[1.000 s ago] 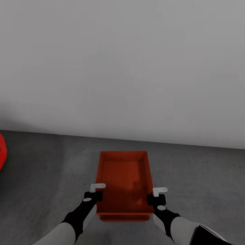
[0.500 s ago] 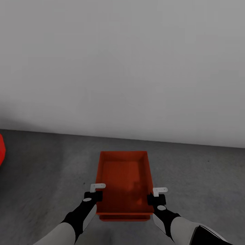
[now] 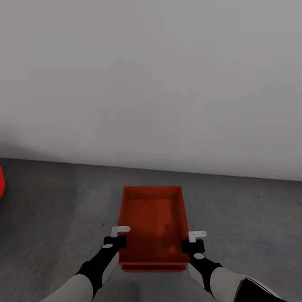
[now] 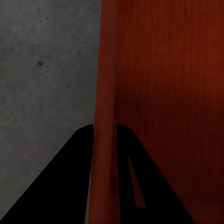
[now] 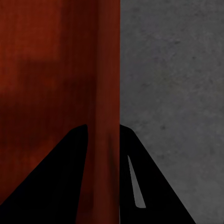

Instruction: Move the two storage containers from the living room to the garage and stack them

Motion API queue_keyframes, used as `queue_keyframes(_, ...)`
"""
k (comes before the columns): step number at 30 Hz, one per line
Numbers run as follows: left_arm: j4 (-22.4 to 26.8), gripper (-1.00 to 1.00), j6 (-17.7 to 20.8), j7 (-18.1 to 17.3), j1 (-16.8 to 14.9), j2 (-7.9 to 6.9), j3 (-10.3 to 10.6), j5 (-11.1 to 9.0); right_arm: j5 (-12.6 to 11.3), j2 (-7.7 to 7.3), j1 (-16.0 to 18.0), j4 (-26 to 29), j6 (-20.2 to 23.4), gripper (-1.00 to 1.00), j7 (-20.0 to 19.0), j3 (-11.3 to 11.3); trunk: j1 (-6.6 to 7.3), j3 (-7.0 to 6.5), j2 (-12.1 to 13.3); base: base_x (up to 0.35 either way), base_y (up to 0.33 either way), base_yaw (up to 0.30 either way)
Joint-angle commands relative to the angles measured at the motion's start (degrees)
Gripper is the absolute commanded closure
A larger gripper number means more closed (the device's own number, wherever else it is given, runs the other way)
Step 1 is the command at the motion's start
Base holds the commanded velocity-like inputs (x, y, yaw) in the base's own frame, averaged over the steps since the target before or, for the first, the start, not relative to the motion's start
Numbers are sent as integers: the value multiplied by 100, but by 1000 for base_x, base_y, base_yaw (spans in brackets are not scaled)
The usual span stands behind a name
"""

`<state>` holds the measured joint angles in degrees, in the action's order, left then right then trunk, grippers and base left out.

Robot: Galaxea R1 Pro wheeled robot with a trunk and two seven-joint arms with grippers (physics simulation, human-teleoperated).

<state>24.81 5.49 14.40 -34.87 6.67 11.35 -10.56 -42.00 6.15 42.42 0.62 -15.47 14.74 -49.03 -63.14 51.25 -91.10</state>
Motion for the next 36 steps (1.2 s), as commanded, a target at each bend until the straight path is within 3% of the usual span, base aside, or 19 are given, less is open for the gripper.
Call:
queue_keyframes(1,6,100,40,80,-3,-8,-89,-324,42,1,4,17,-69,100,3,262,-22,22,-43,0,0,0)
queue_keyframes(10,6,100,40,80,-3,-8,-89,-324,42,1,4,17,-70,100,3,262,-220,183,-404,0,0,0)
queue_keyframes(36,-2,100,40,80,-3,1,-87,-333,42,1,3,17,-70,100,3,262,-220,183,-404,-21,0,0)
